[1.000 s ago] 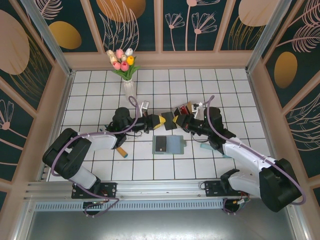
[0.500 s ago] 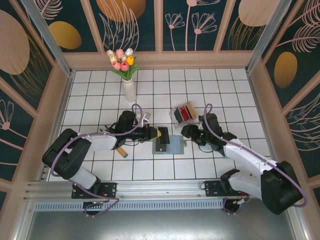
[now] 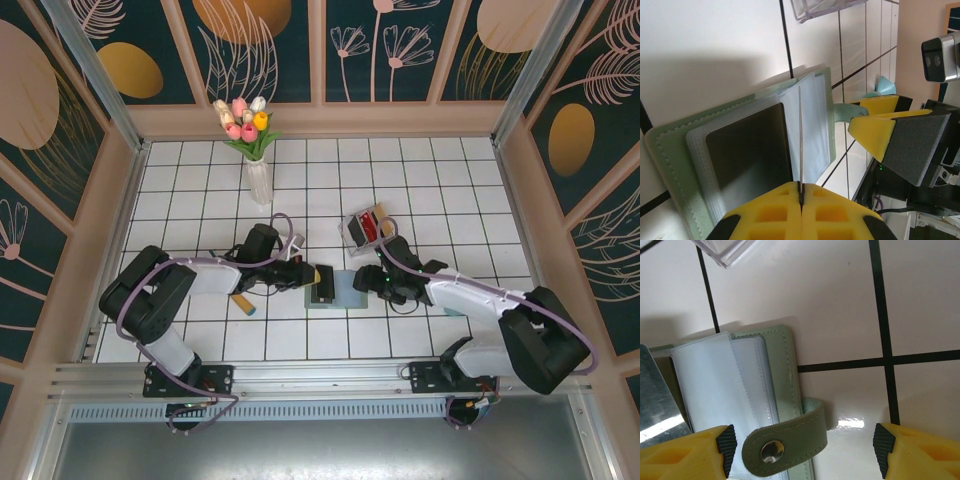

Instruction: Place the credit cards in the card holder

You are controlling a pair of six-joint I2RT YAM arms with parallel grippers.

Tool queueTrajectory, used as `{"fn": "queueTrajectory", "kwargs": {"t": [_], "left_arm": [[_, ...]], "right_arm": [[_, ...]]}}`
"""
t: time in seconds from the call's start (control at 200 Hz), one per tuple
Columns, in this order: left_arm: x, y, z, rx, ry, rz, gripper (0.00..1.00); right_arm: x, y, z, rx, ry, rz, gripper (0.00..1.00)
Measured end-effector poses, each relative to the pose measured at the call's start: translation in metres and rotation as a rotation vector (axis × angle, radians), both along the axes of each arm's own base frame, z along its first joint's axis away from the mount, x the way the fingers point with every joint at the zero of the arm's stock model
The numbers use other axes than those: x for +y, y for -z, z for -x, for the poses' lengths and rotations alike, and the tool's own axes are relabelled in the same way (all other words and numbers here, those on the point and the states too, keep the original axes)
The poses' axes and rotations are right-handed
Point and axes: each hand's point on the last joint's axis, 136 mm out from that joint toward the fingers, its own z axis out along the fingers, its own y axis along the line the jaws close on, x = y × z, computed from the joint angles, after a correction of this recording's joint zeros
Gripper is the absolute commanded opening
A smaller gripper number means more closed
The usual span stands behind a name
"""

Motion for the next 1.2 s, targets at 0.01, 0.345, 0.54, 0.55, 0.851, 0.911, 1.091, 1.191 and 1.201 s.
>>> {"fn": "queueTrajectory", "kwargs": {"t": [0.01,0.345,0.54,0.55,0.851,0.911,1.091,1.191,1.201], "left_arm": [[0.000,0.001,0.000,0.002,0.000,-0.001,0.00],[-0.009,0.021,0.005,0.071,-0.001,-0.004,0.00],[-0.013,0.020,0.004,0.084,-0.008,0.013,0.00],[-0.013,0.019,0.004,0.083,-0.008,0.015,0.00],[-0.014,0.013,0.003,0.076,-0.018,0.027,0.00],[-0.013,0.008,0.002,0.064,-0.025,0.029,0.00],[-0.014,-0.013,-0.001,0.016,-0.032,0.055,0.00],[-0.013,-0.012,0.000,0.021,-0.033,0.050,0.00],[-0.013,-0.012,0.000,0.022,-0.033,0.049,0.00]], "right_arm": [[0.000,0.001,0.000,0.001,0.001,0.003,0.75],[-0.003,0.010,-0.006,0.004,-0.003,0.055,0.49],[-0.006,0.014,-0.009,0.005,-0.001,0.085,0.31],[-0.006,0.014,-0.009,0.004,0.000,0.087,0.30],[-0.004,0.014,-0.013,-0.012,0.002,0.083,0.18],[-0.004,0.014,-0.013,-0.012,0.002,0.083,0.18],[-0.005,0.014,-0.013,-0.014,0.003,0.085,0.18],[-0.005,0.014,-0.013,-0.014,0.002,0.085,0.18],[-0.004,0.014,-0.013,-0.014,0.002,0.085,0.18]]}}
